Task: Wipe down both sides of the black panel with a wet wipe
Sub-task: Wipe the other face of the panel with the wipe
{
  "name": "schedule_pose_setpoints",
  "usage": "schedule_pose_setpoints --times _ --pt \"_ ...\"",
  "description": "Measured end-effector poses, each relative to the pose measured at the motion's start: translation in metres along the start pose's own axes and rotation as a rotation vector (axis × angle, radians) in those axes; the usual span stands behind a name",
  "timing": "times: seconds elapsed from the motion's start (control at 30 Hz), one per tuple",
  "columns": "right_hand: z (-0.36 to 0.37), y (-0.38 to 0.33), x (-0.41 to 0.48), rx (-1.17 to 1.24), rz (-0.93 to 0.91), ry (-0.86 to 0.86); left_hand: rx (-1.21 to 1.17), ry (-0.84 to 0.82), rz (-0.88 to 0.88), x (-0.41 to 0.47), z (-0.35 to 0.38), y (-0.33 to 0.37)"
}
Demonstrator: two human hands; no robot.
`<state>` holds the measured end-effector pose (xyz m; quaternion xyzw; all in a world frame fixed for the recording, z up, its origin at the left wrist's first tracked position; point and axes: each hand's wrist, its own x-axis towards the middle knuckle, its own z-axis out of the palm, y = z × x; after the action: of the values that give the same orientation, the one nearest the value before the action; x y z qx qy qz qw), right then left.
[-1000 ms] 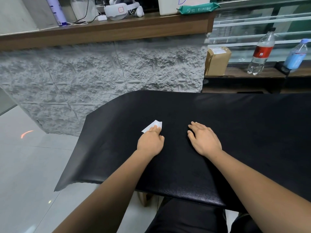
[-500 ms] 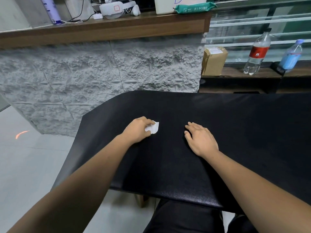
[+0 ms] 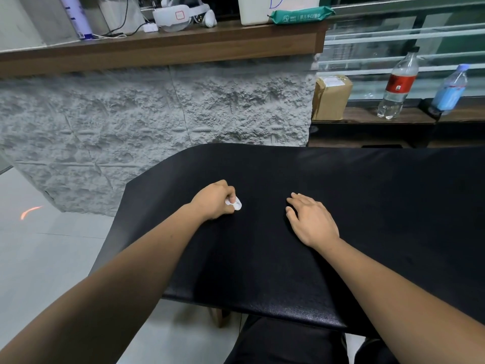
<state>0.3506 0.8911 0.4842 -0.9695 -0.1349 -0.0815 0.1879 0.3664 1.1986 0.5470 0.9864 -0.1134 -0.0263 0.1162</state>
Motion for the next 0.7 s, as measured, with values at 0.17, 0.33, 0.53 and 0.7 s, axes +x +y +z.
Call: schedule_pose_setpoints --times 0.17,0.33,0.53,0.7 --pt "0.001 0.001 0.0 0.008 0.007 -0.001 -0.018 0.085 0.022 0.0 0.003 -0.003" --pt "0.002 0.001 0.0 0.015 0.012 0.007 -0.063 0.184 -0.1 0.005 -0.004 -0.009" --pt "0.002 0.002 0.001 0.015 0.012 0.01 -0.015 0.315 -0.163 0.004 -0.01 -0.029" --pt "0.003 0.003 0.001 0.012 0.015 0.008 -0.021 0.345 -0.268 -0.002 -0.001 -0.043"
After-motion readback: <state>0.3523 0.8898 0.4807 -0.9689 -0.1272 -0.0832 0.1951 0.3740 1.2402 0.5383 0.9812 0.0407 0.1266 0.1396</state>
